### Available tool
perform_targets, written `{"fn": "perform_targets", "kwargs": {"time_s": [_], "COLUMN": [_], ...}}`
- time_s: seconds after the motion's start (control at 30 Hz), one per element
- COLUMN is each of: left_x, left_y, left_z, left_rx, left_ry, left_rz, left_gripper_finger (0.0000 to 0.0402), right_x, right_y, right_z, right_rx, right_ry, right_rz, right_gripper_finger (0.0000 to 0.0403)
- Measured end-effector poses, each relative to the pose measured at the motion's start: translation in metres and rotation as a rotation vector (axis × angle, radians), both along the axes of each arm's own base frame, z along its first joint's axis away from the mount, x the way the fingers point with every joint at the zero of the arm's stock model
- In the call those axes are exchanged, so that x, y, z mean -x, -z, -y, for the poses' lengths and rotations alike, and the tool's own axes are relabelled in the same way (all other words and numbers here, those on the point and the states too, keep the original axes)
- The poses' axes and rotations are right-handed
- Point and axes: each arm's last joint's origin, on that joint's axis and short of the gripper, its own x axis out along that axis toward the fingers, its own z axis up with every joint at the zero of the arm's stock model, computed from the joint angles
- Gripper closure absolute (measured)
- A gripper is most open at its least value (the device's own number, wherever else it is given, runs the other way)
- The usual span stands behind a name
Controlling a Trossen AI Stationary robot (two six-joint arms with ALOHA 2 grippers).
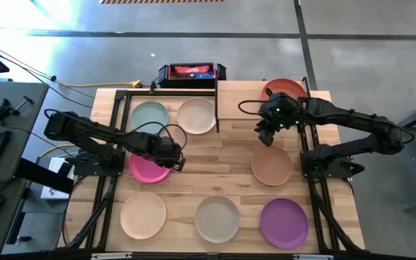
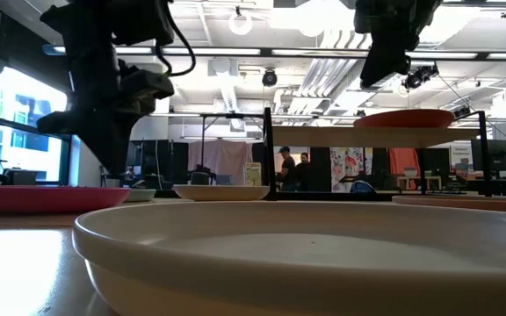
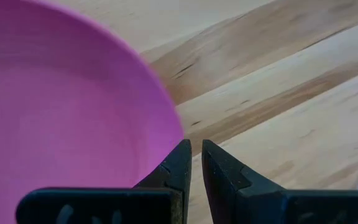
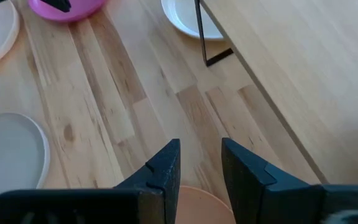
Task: Place and stack plates onto a shelf
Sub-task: Stack the pink plate on top of the orange plate on the shelf
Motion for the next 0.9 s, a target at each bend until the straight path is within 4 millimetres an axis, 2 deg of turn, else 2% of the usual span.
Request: {"fn": "perform_targets", "kwargs": {"time_s": [0.33, 0.9], "left_x": [-0.007, -0.007], "left_y": [0.022, 0.021], "left_z": [0.002, 0.002], "left_rx": [0.096, 0.047], "left_ry": [0.079, 0.1], "left_rz": [-0.096, -0.087], "left_gripper_finger": [0.0373, 0.0361], "right_x": [-0.001, -0.001], "right_y": [0.002, 0.002], "right_z": [0.0, 0.0], "right_rx": [0.003, 0.012], "right_ry": [-0.008, -0.021], "right_rz": [-0.013, -0.017], "right_gripper_finger": [0.0306, 0.0306]}}
